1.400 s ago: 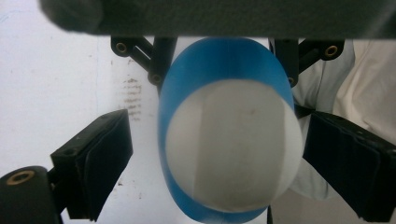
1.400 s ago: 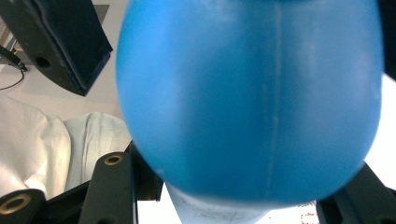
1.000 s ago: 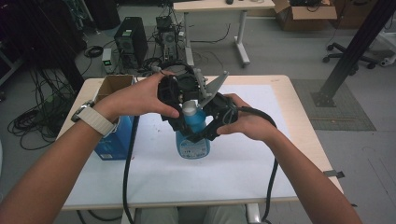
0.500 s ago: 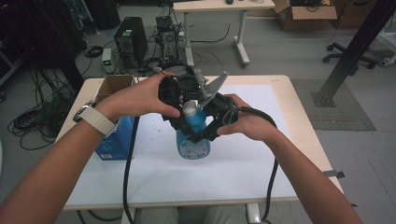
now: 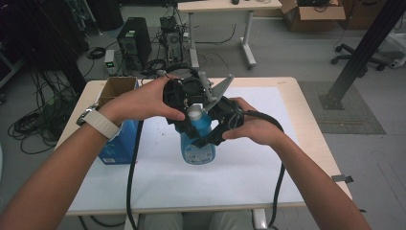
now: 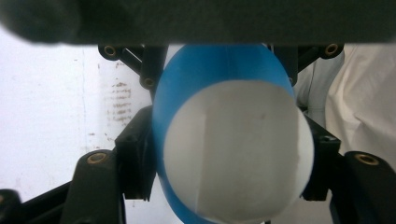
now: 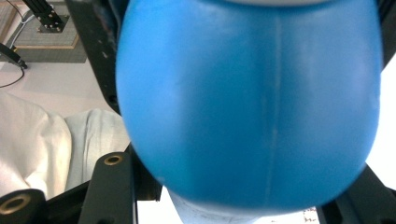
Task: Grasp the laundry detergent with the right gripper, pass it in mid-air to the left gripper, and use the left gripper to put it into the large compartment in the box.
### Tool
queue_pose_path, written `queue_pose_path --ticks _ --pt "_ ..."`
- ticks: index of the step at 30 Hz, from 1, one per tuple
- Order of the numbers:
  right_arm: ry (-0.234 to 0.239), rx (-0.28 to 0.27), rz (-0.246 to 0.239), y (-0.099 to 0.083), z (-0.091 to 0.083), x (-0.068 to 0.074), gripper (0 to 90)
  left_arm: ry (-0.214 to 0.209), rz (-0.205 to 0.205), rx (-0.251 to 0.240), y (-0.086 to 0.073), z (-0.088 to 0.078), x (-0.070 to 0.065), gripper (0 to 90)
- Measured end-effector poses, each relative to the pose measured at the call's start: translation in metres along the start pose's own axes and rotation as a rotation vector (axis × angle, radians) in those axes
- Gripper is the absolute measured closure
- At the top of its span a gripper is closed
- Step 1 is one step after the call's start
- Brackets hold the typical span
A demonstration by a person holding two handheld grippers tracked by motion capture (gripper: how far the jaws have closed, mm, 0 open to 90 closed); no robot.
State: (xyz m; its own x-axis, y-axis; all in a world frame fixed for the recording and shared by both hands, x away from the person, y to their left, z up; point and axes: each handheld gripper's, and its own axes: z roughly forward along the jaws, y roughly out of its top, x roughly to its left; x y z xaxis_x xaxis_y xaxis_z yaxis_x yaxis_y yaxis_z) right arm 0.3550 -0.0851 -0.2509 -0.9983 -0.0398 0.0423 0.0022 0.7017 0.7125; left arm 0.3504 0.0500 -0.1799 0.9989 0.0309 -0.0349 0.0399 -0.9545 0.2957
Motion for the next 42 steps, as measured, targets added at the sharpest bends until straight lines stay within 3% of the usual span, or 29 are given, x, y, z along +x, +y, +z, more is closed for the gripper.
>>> queue_pose_path --ticks 11,19,20,22,26,30,34,42 --pt "-0.001 -0.001 0.008 -0.002 0.000 0.000 43.8 0.009 -0.001 0.014 0.002 0.002 -0.001 37.5" --pt "-0.001 -0.006 -0.015 -0.003 -0.001 0.002 42.9 0.023 -0.004 0.033 0.006 0.000 -0.006 37.6" --pt "-0.001 -0.009 -0.017 -0.003 -0.001 0.003 41.9 0.022 -0.010 0.037 0.006 0.000 -0.006 37.6" --pt "-0.005 -0.026 -0.016 -0.004 -0.004 0.003 31.8 0.023 -0.014 0.044 0.006 0.000 -0.006 37.7" --pt "-0.019 -0.019 0.027 -0.015 -0.012 0.002 21.0 0.043 -0.025 0.049 0.005 -0.003 -0.007 37.7" --pt "-0.038 -0.014 0.062 -0.026 -0.020 0.000 13.9 0.051 -0.068 0.058 0.002 -0.007 -0.006 37.7" --pt "-0.073 0.028 0.109 -0.040 -0.031 -0.002 8.2 0.071 -0.117 0.063 -0.001 -0.013 -0.004 37.7" --pt "-0.129 0.089 0.189 -0.065 -0.057 -0.007 5.2 0.119 -0.261 0.081 -0.004 -0.036 0.001 37.7"
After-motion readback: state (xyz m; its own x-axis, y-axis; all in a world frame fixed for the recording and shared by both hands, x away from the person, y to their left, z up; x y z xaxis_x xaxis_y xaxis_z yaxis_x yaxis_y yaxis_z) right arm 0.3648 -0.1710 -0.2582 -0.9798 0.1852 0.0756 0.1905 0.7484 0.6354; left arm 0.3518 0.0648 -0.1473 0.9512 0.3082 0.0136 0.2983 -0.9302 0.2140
